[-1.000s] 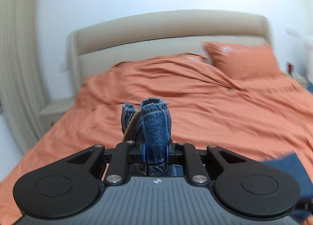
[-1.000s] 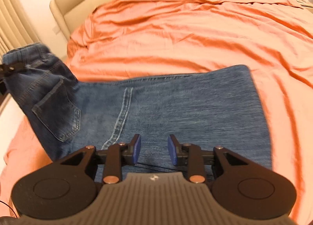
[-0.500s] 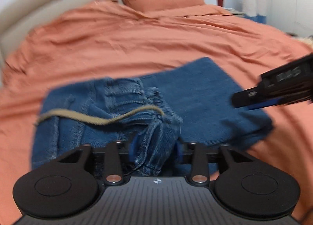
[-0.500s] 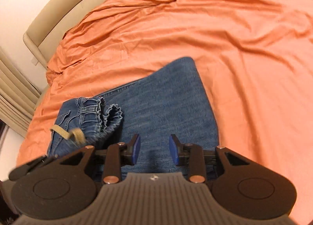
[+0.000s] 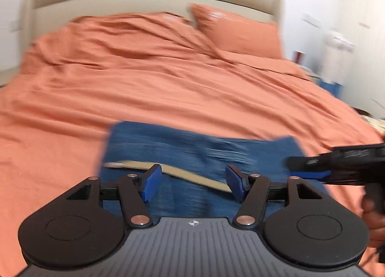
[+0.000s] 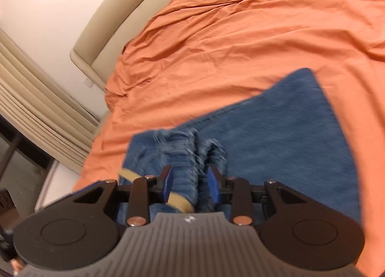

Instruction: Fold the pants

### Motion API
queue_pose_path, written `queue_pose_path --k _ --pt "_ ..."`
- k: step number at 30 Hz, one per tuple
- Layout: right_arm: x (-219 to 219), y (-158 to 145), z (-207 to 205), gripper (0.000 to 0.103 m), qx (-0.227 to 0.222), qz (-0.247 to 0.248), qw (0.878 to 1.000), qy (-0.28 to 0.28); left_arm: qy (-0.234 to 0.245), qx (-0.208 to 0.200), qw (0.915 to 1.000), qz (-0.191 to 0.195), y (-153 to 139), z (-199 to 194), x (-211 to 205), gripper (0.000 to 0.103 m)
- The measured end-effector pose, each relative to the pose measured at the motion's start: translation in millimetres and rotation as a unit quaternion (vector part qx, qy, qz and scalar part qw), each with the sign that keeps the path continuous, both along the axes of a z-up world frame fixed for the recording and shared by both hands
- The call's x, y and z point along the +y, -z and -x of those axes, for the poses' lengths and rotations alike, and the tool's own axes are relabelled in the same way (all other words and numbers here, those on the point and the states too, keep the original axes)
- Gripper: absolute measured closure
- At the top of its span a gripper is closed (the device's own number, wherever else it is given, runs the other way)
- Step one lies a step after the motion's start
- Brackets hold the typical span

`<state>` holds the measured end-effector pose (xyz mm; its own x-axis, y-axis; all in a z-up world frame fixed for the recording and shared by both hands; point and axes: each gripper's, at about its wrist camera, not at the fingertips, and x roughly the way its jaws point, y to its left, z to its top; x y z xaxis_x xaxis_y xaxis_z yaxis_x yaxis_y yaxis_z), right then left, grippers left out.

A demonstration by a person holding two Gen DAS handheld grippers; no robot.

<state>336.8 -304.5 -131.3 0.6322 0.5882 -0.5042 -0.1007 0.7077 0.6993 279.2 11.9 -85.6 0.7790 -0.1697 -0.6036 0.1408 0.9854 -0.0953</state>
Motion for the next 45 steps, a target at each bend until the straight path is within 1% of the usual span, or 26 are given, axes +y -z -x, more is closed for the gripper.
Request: queue_pose_path --k 2,5,9,11,12,13,14,15,16,17,18,21,23,24,26,28,30,32,33,35,37,39,42,45 --pt "10.0 0.7 -14.6 0.073 -0.001 -0.016 1.0 -0.002 -0.026 0.001 0.9994 0.024 3.6 -11.3 21.3 0.035" --pt "22.8 5.4 -34.2 0.073 0.001 -0.01 1.0 -0.002 -0.059 0.007 0.9959 0.068 10.9 -28.8 49.3 0.035" --pt "35.3 24.5 -60.7 0.073 0.019 -0.014 1.0 0.011 -0.077 0.021 0.9914 0.103 17.9 -39.6 71.9 0.036" --pt "42.7 37.0 -72.2 0.073 0.033 -0.021 0.999 0.007 -0.079 0.026 0.9895 0.118 20.8 -40.5 78.4 0.036" --pt "47.3 41.7 -75.0 0.073 0.033 -0.015 0.999 0.002 -0.079 0.027 0.9892 0.121 22.3 -41.4 79.8 0.036" --pt "50.7 45.4 -75.6 0.08 0.03 -0.01 0.999 -0.003 -0.079 0.027 0.9891 0.121 23.6 -40.9 80.6 0.036" --pt "52.6 48.5 -74.6 0.083 0.032 -0.013 0.999 -0.008 -0.078 0.028 0.989 0.123 24.1 -40.7 81.2 0.036" --pt "52.9 49.4 -72.8 0.089 0.034 -0.021 0.999 -0.011 -0.077 0.029 0.9888 0.125 24.6 -40.8 81.3 0.036" --pt "51.4 46.4 -71.7 0.093 0.032 -0.022 0.999 -0.009 -0.077 0.028 0.9886 0.126 24.4 -40.7 82.4 0.038" --pt "49.2 40.8 -68.5 0.094 0.026 -0.026 0.999 -0.009 -0.076 0.027 0.9884 0.129 23.5 -40.2 82.7 0.04" --pt "46.0 34.3 -64.3 0.095 0.021 -0.038 0.999 -0.011 -0.073 0.024 0.9884 0.131 23.6 -40.2 83.1 0.04" --pt "31.3 14.7 -48.2 0.096 0.009 -0.087 0.996 -0.004 -0.07 0.022 0.9881 0.136 22.2 -38.6 84.4 0.04" --pt "22.4 11.1 -39.7 0.096 0.012 -0.122 0.992 0.001 -0.068 0.027 0.9883 0.134 24.2 -38.3 83.5 0.04" --pt "20.3 13.7 -38.4 0.096 0.022 -0.126 0.992 0.004 -0.068 0.03 0.9885 0.132 25.6 -38.9 82.4 0.041" --pt "21.1 26.7 -39.5 0.097 0.045 -0.106 0.993 0.013 -0.07 0.038 0.9891 0.124 30.0 -41.1 80.0 0.043" --pt "22.4 46.2 -43.2 0.097 0.073 -0.093 0.993 0.026 -0.071 0.049 0.9889 0.121 35.7 -44.4 79.1 0.044" --pt "22.8 57.0 -45.6 0.096 0.082 -0.089 0.992 0.032 -0.073 0.057 0.9881 0.123 41.1 -46.7 80.8 0.044" --pt "23.4 54.5 -46.4 0.089 0.075 -0.083 0.993 0.032 -0.076 0.061 0.9874 0.125 44.0 -47.9 82.0 0.045" --pt "22.6 51.4 -45.5 0.082 0.067 -0.075 0.994 0.035 -0.077 0.061 0.987 0.127 43.9 -48.4 82.6 0.045" --pt "20.5 44.7 -44.2 0.077 0.051 -0.054 0.996 0.045 -0.077 0.06 0.987 0.128 43.7 -48.8 82.4 0.045" --pt "16.2 48.7 -47.9 0.075 0.057 -0.063 0.995 0.045 -0.077 0.058 0.9868 0.13 44.3 -48.5 82.1 0.045" --pt "12.7 59.4 -51.0 0.074 0.075 -0.09 0.992 0.041 -0.078 0.057 0.9866 0.131 44.2 -48.7 82.7 0.045" --pt "11.7 70.9 -54.2 0.066 0.09 -0.11 0.989 0.041 -0.08 0.055 0.9862 0.134 42.2 -48.9 84.4 0.045" --pt "13.8 80.7 -58.9 0.067 0.094 -0.133 0.986 0.034 -0.082 0.054 0.9858 0.136 40.0 -50.5 86.3 0.045"
